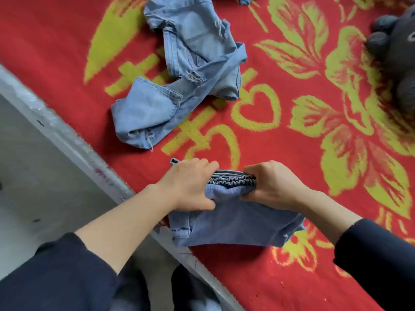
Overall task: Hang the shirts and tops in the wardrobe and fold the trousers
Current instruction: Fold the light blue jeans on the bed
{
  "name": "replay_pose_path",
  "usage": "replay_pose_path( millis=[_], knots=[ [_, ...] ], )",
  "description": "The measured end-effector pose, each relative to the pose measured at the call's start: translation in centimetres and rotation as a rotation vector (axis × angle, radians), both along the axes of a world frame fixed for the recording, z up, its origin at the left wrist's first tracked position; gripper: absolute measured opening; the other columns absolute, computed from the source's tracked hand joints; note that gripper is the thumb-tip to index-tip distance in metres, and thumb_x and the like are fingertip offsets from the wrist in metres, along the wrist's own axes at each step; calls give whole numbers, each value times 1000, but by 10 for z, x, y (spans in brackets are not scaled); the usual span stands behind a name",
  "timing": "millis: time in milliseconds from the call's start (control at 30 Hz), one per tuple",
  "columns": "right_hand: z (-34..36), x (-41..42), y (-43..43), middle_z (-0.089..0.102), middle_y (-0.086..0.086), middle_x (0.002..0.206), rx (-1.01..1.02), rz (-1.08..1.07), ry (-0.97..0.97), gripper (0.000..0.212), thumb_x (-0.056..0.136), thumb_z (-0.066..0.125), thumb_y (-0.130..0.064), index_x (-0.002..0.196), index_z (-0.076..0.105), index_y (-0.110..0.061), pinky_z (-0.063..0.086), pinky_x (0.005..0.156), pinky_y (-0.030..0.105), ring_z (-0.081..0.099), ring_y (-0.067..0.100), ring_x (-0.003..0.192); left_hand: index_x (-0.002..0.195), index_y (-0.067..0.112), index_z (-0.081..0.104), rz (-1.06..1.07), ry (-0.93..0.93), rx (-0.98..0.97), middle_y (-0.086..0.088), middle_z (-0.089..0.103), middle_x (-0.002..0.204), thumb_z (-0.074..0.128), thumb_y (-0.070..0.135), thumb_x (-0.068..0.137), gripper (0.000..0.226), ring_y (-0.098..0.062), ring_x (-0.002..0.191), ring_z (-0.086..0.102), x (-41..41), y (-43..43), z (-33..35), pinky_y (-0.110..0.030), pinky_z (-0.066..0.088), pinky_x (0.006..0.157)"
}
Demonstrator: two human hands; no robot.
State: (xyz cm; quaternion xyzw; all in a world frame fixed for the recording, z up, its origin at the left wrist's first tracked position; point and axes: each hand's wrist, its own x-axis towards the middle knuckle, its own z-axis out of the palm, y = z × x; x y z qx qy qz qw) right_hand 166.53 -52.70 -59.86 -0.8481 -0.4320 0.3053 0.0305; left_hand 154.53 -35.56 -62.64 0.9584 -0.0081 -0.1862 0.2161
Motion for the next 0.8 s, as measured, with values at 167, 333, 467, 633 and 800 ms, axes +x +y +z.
replay_pose_path(
  millis=[167,333,467,633,800],
  knots=[
    [32,-57,73,33,-2,46,162,243,-169,25,66,61,-33,66,42,-18,31,48,29,38,30,50,92,19,56,279,-304,26,5,53,80,55,52,50,53,-22,74,54,-98,51,15,-32,44,64],
    [31,-161,176,42,-2,50,233,429,-144,24,67,63,-31,66,40,-22,27,51,29,46,33,52,94,17,60,451,-307,146,2,54,81,52,51,52,54,-24,75,58,-220,128,21,-32,45,64],
    [17,-272,259,65,10,66,268,587,-169,23,67,70,-34,74,58,-16,30,53,29,61,39,63,93,20,59,578,-193,189,4,53,81,51,51,52,52,-23,76,58,-344,188,20,-32,45,64],
    [8,-431,362,68,8,90,94,795,-58,23,76,61,-34,94,60,-20,33,60,31,61,37,85,98,24,60,779,-51,221,6,54,84,55,49,53,52,-21,79,61,-515,246,15,-32,50,65],
    [-1,-584,451,66,6,94,91,992,-31,20,81,58,-32,98,57,-21,32,62,30,60,33,82,98,20,61,985,6,306,3,56,83,50,50,60,50,-22,78,62,-672,290,12,-32,50,64]
  ],
)
